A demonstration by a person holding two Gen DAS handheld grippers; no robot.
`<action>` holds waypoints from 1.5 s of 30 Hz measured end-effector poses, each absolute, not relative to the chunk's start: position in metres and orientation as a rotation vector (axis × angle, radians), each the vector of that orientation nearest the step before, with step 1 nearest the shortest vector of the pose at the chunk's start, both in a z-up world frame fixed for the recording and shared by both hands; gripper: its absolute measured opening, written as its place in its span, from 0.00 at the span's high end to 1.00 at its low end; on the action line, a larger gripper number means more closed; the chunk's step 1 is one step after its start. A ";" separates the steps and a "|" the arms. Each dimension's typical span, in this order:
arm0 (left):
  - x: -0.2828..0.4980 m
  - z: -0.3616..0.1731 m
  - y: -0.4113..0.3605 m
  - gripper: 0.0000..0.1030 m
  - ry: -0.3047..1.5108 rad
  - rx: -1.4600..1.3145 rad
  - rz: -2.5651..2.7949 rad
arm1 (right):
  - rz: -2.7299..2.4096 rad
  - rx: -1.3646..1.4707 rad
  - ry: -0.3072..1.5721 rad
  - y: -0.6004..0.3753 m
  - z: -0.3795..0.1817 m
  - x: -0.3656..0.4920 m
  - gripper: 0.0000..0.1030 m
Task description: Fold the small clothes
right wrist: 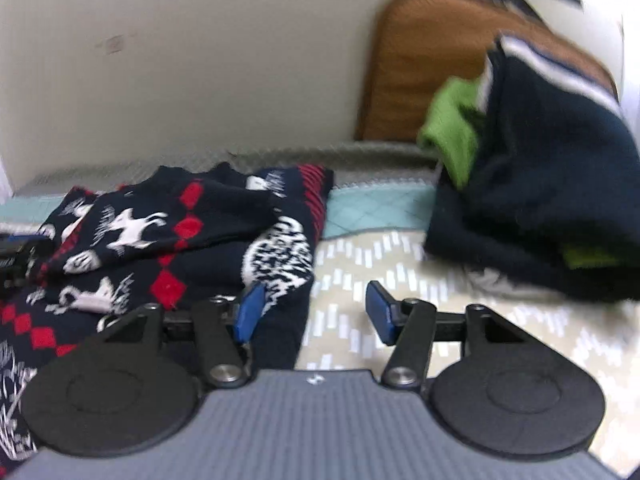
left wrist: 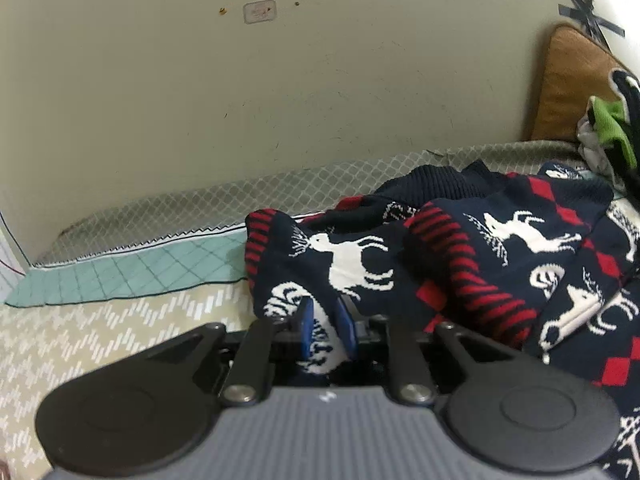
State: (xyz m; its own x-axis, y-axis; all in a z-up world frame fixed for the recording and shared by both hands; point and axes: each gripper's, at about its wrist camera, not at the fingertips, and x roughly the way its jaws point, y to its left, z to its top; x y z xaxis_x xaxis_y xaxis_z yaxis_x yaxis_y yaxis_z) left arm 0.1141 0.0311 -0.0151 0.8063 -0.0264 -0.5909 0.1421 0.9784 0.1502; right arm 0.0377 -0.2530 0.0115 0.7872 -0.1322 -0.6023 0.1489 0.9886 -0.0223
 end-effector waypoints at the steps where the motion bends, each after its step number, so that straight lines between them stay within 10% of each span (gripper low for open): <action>1: 0.115 -0.016 0.030 0.84 0.628 0.193 -0.091 | -0.126 0.022 0.640 -0.250 0.015 0.035 0.45; 5: 0.115 -0.014 0.033 0.84 0.629 0.192 -0.094 | -0.095 0.093 0.668 -0.251 0.020 0.048 0.45; 7: 0.115 -0.013 0.034 0.84 0.630 0.193 -0.094 | -0.089 0.127 0.717 -0.254 0.009 0.058 0.81; 17: 0.117 -0.016 0.029 0.84 0.630 0.223 -0.089 | -0.220 0.128 0.657 -0.259 0.009 0.038 0.58; 24: 0.062 -0.001 0.048 0.64 0.598 0.258 -0.099 | -0.101 0.120 0.649 -0.247 0.028 -0.049 0.58; 45: -0.159 0.006 0.129 0.54 0.906 -0.099 -0.223 | 0.197 0.367 0.770 -0.250 0.037 -0.200 0.61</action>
State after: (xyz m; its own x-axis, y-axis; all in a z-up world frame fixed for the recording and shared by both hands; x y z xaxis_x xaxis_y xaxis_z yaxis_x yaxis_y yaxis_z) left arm -0.1587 0.1295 0.0057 0.5957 -0.2330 -0.7687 0.1497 0.9724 -0.1788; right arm -0.2004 -0.2502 0.0372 0.7040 0.3057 -0.6410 -0.0407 0.9185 0.3933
